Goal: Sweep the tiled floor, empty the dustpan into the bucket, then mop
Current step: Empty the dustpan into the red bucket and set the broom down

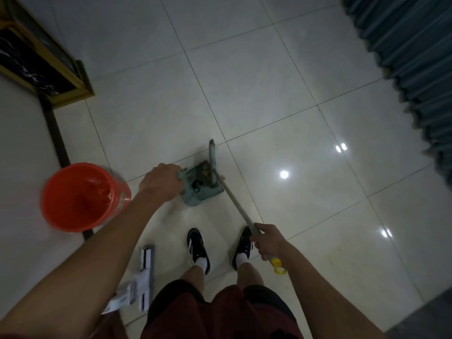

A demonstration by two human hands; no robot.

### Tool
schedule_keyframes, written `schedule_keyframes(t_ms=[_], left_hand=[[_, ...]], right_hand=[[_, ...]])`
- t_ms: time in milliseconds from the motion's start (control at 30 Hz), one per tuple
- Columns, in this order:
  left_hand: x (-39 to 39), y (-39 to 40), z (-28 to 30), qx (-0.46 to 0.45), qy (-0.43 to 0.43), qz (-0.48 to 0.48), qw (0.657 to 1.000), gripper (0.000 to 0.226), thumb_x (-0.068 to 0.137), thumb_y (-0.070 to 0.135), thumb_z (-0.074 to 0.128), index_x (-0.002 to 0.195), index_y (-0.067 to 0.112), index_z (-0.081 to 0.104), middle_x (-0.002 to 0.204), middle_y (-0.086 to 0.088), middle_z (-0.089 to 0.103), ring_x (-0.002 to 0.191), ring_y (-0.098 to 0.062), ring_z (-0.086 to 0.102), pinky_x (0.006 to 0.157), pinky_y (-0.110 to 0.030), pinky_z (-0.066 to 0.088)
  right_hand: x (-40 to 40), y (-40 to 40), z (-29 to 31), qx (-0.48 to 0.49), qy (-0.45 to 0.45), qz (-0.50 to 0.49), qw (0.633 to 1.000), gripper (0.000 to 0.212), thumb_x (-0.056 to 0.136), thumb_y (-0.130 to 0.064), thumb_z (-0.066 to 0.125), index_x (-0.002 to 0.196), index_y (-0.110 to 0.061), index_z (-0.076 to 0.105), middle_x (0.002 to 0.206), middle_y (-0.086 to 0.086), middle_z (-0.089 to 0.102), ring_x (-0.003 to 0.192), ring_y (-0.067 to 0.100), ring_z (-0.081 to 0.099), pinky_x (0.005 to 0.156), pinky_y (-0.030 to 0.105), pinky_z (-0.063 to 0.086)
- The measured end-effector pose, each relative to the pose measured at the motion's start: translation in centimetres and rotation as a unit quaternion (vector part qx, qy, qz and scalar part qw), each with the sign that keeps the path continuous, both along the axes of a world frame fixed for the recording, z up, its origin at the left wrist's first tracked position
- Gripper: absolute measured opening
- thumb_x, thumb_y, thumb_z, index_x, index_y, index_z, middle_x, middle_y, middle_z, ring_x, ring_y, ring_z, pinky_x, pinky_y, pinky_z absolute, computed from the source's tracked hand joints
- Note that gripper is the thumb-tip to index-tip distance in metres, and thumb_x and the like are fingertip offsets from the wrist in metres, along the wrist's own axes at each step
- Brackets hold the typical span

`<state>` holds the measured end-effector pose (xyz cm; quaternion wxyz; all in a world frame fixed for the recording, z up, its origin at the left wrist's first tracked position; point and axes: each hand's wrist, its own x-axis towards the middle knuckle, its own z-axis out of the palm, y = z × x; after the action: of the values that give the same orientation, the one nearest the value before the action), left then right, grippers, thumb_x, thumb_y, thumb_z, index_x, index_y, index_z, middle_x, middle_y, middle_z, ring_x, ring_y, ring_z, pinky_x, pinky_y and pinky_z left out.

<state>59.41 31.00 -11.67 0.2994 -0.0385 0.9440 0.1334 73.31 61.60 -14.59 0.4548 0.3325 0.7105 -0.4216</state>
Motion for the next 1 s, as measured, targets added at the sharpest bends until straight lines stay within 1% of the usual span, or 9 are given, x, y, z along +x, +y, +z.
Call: schedule_keyframes(t_ms=[67, 167, 233, 300, 433, 533, 700, 833, 1000], left_hand=[[0.5, -0.5, 0.1, 0.002, 0.007, 0.007, 1.0, 0.006, 0.087, 0.03, 0.06, 0.084, 0.025, 0.063, 0.08, 0.0, 0.062, 0.072, -0.022, 0.059, 0.062, -0.03, 0.043], [1.6, -1.4, 0.0, 0.002, 0.006, 0.006, 1.0, 0.007, 0.087, 0.032, 0.059, 0.086, 0.026, 0.063, 0.081, 0.001, 0.062, 0.073, -0.023, 0.06, 0.063, -0.032, 0.048], [2.2, -2.1, 0.0, 0.005, 0.0, 0.01, 1.0, 0.006, 0.085, 0.032, 0.059, 0.085, 0.027, 0.062, 0.081, 0.0, 0.063, 0.071, -0.021, 0.061, 0.065, -0.034, 0.054], [2.6, -2.8, 0.2, 0.003, -0.001, 0.013, 1.0, 0.006, 0.085, 0.03, 0.06, 0.083, 0.025, 0.063, 0.08, -0.001, 0.064, 0.069, -0.019, 0.061, 0.064, -0.033, 0.055], [3.0, -3.9, 0.3, -0.014, -0.009, 0.019, 1.0, 0.007, 0.087, 0.026, 0.063, 0.087, 0.02, 0.067, 0.084, -0.002, 0.064, 0.076, -0.024, 0.062, 0.062, -0.03, 0.047], [3.5, -4.6, 0.0, -0.004, -0.008, 0.027, 1.0, 0.007, 0.085, 0.03, 0.066, 0.082, 0.026, 0.062, 0.087, -0.003, 0.065, 0.077, -0.024, 0.062, 0.062, -0.029, 0.047], [4.2, -4.4, -0.5, -0.008, -0.007, 0.022, 1.0, 0.008, 0.088, 0.031, 0.065, 0.086, 0.027, 0.058, 0.085, -0.001, 0.063, 0.077, -0.023, 0.061, 0.061, -0.03, 0.047], [3.7, -3.9, -0.7, -0.023, -0.005, 0.014, 1.0, 0.005, 0.09, 0.028, 0.063, 0.089, 0.023, 0.062, 0.086, -0.001, 0.063, 0.073, -0.02, 0.06, 0.054, -0.027, 0.041], [3.5, -3.3, -0.6, -0.045, -0.001, -0.002, 0.999, 0.01, 0.093, 0.027, 0.058, 0.084, 0.022, 0.061, 0.078, 0.0, 0.06, 0.066, -0.016, 0.057, 0.051, -0.028, 0.039]], right_hand=[[0.2, 0.5, 0.6, 0.007, 0.003, -0.013, 1.0, 0.038, 0.092, 0.002, 0.054, 0.13, 0.004, 0.057, 0.059, 0.007, 0.047, 0.042, 0.014, 0.037, 0.042, 0.024, 0.031], [0.3, 1.3, 0.4, 0.025, 0.004, -0.034, 0.999, 0.047, 0.093, -0.001, 0.053, 0.138, -0.016, 0.053, 0.059, 0.008, 0.046, 0.038, 0.015, 0.034, 0.04, 0.021, 0.031], [0.4, 1.7, 0.2, 0.045, 0.006, -0.019, 0.999, 0.034, 0.094, -0.007, 0.052, 0.12, -0.029, 0.054, 0.06, 0.006, 0.046, 0.036, 0.013, 0.034, 0.043, 0.024, 0.033], [0.5, 2.0, -0.1, 0.079, 0.023, 0.024, 0.996, 0.029, 0.094, -0.008, 0.051, 0.114, -0.028, 0.055, 0.064, 0.002, 0.049, 0.038, 0.011, 0.038, 0.043, 0.024, 0.036], [1.3, 1.5, -0.8, 0.145, 0.076, 0.168, 0.972, 0.049, 0.093, -0.012, 0.049, 0.142, -0.012, 0.049, 0.104, 0.009, 0.064, 0.069, 0.015, 0.052, 0.054, 0.021, 0.043], [1.7, 0.7, -1.2, 0.171, 0.08, 0.235, 0.953, 0.038, 0.092, -0.008, 0.049, 0.131, -0.009, 0.053, 0.115, 0.014, 0.064, 0.081, 0.02, 0.055, 0.064, 0.027, 0.049], [1.5, -1.3, -3.1, 0.135, 0.055, 0.218, 0.965, 0.027, 0.094, -0.008, 0.048, 0.119, -0.003, 0.057, 0.105, 0.012, 0.063, 0.086, 0.027, 0.062, 0.074, 0.034, 0.056], [1.7, -2.7, -4.7, 0.079, 0.017, 0.149, 0.985, 0.049, 0.094, -0.009, 0.053, 0.142, -0.008, 0.046, 0.12, 0.012, 0.06, 0.097, 0.029, 0.062, 0.083, 0.035, 0.054], [1.0, -3.8, -3.4, 0.008, 0.003, 0.116, 0.993, 0.056, 0.096, -0.01, 0.057, 0.149, -0.01, 0.04, 0.105, 0.008, 0.052, 0.062, 0.008, 0.05, 0.039, 0.009, 0.04]])
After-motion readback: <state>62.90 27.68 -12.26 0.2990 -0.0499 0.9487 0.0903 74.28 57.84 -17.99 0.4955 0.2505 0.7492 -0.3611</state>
